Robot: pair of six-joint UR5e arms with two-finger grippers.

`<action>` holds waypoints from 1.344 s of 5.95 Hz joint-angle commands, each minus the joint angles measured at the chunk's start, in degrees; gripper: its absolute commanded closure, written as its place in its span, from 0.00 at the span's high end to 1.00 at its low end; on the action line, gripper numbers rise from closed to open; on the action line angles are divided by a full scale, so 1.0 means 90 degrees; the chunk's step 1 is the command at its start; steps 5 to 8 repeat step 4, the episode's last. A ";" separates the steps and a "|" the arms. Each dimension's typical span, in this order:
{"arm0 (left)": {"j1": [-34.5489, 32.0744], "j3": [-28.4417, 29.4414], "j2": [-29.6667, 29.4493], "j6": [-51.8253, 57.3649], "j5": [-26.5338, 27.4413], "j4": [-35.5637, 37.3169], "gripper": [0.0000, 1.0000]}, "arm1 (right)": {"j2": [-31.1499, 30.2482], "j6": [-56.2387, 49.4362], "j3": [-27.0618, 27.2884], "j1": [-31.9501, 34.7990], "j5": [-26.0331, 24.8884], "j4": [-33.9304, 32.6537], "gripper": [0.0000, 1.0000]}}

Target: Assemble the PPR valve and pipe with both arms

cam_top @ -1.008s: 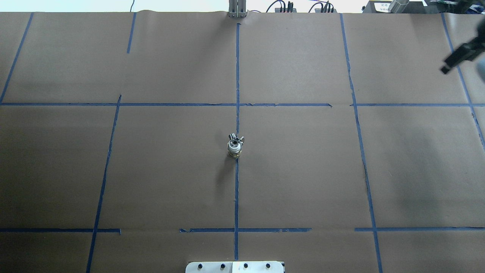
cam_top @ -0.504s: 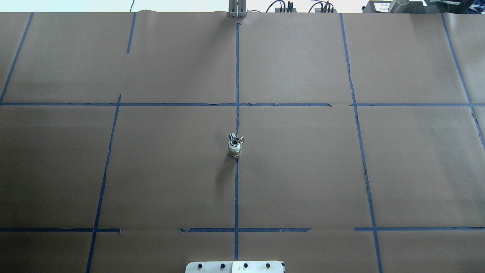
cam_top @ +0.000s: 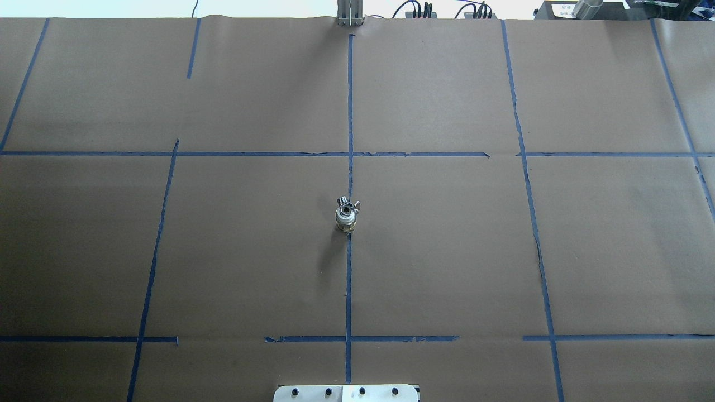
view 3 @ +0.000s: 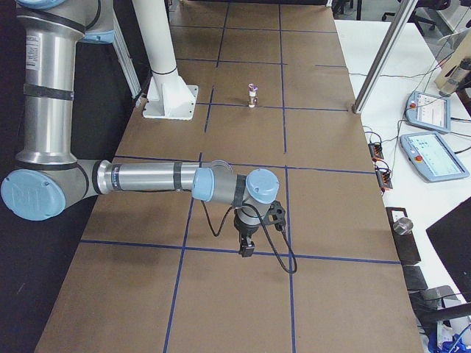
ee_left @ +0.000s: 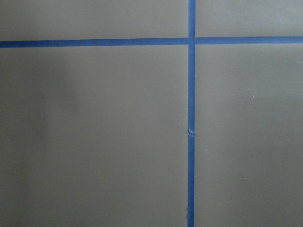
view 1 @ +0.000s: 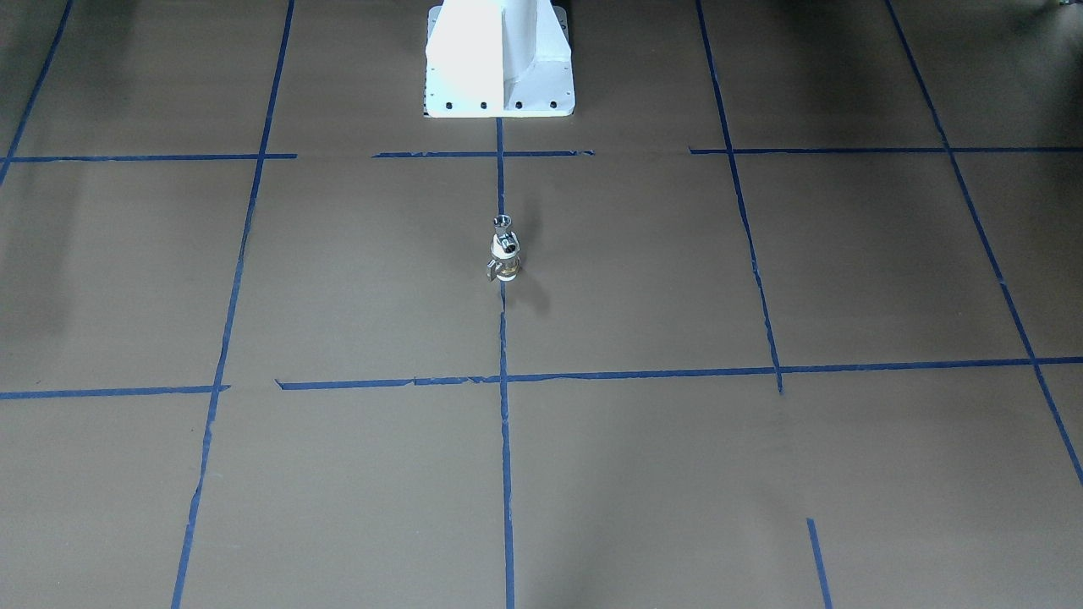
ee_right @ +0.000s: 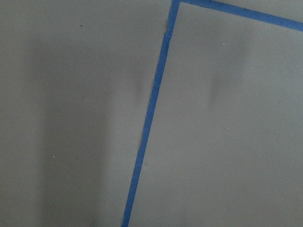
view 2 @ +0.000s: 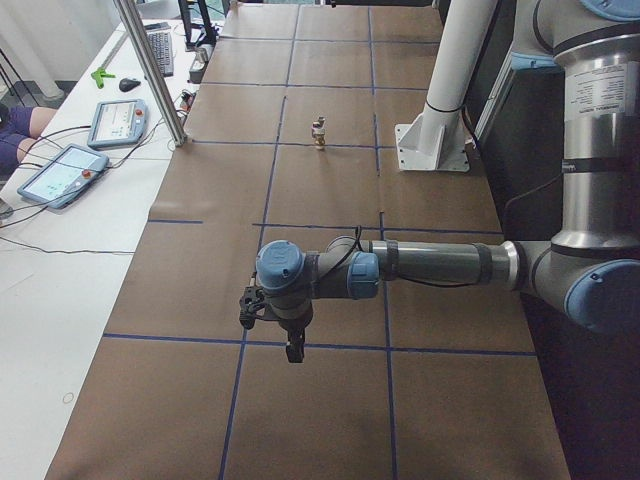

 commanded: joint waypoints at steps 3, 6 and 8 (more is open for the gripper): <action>-0.0001 -0.0005 0.0058 0.0000 0.0000 0.0040 1.00 | -0.0114 -0.0017 -0.0011 0.0001 0.0008 0.0043 1.00; -0.0001 -0.0014 0.0087 0.0000 -0.0010 0.0031 1.00 | -0.0123 -0.0027 -0.0011 0.0001 0.0008 0.0043 1.00; -0.0001 -0.0014 0.0087 0.0000 -0.0010 0.0031 1.00 | -0.0123 -0.0027 -0.0011 0.0001 0.0008 0.0043 1.00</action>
